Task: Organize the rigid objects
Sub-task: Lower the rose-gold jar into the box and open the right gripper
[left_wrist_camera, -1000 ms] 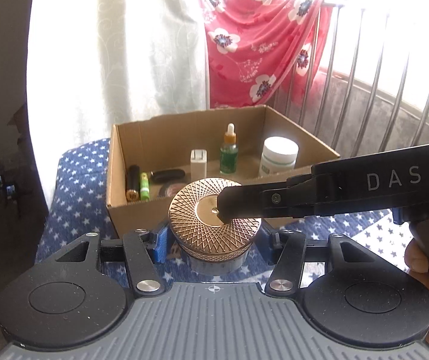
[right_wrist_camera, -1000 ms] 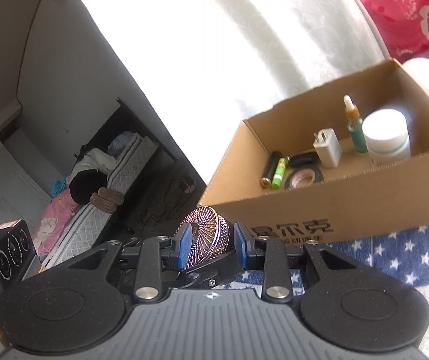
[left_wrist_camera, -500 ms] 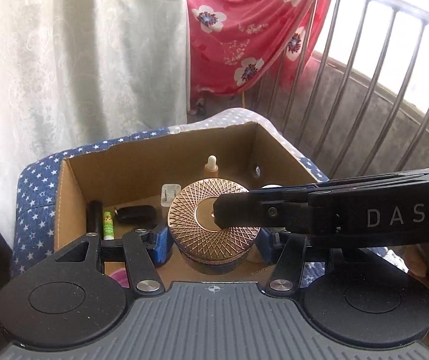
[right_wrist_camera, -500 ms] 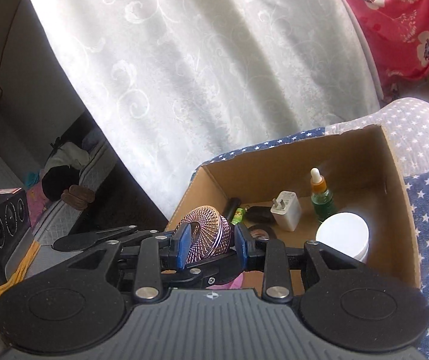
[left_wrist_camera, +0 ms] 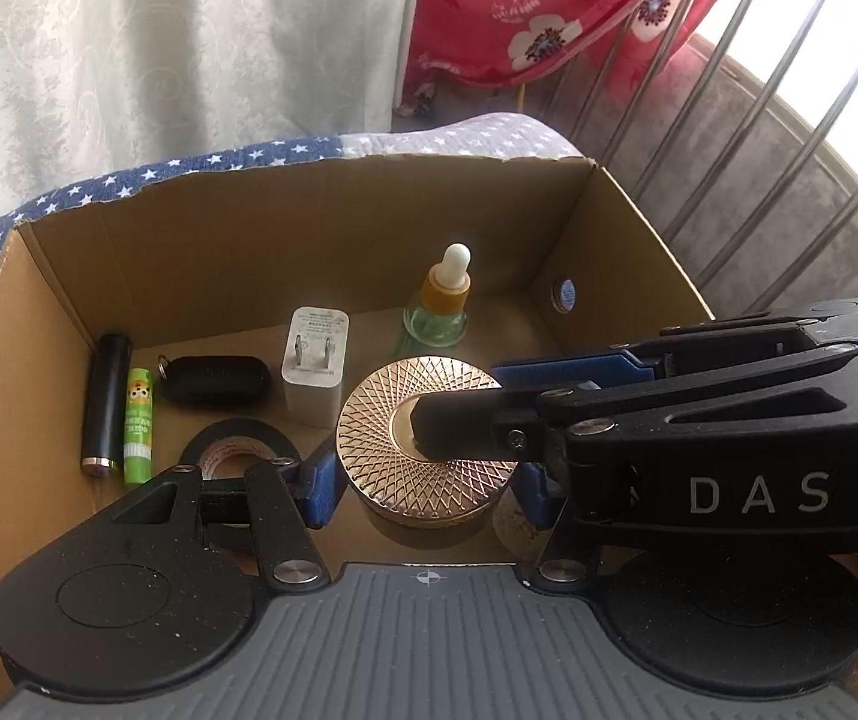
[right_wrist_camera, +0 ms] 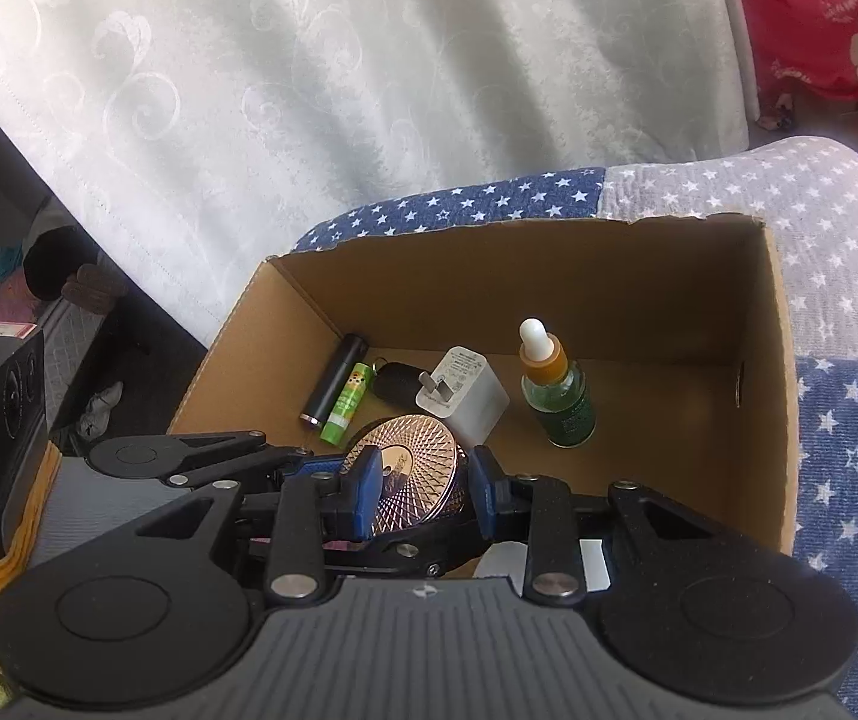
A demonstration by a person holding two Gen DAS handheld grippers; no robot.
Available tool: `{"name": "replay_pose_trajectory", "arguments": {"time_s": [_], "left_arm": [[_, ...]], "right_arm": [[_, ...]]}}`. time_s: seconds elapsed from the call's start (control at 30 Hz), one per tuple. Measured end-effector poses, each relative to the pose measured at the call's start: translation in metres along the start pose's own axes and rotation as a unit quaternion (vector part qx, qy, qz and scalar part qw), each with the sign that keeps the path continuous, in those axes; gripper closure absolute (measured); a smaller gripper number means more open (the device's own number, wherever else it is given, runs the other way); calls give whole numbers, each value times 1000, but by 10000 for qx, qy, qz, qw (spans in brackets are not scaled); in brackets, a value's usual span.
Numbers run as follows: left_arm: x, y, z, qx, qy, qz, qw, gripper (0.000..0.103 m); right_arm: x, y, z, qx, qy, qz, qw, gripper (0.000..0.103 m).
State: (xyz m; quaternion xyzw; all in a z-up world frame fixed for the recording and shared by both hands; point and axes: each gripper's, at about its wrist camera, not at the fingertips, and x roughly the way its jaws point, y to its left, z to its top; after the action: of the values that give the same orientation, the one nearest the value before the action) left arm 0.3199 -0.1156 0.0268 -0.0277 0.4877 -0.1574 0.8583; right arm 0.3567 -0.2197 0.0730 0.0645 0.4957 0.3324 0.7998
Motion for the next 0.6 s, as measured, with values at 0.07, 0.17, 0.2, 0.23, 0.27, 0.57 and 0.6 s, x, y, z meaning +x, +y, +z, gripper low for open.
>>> {"name": "replay_pose_trajectory", "arguments": {"time_s": [0.07, 0.17, 0.2, 0.23, 0.27, 0.57, 0.6], "left_arm": [[4, 1, 0, -86, 68, 28, 9999, 48], [10, 4, 2, -205, 184, 62, 9996, 48], [11, 5, 2, -251, 229, 60, 9994, 48], [13, 7, 2, -306, 280, 41, 9991, 48], [15, 8, 2, -348, 321, 19, 9989, 47], [17, 14, -3, -653, 501, -123, 9965, 45], [16, 15, -4, -650, 476, -129, 9967, 46]], "right_arm": [[7, 0, 3, -94, 106, -25, 9999, 68], [15, -5, 7, -90, 249, 29, 9996, 68], [17, -7, 8, -71, 284, 47, 9996, 68], [19, -9, 9, -55, 322, 61, 9994, 68], [21, -10, 10, -48, 353, 67, 9993, 68], [25, -17, 10, -52, 427, 9, 9991, 68], [25, -17, 9, -54, 422, 8, 9991, 68]]}}
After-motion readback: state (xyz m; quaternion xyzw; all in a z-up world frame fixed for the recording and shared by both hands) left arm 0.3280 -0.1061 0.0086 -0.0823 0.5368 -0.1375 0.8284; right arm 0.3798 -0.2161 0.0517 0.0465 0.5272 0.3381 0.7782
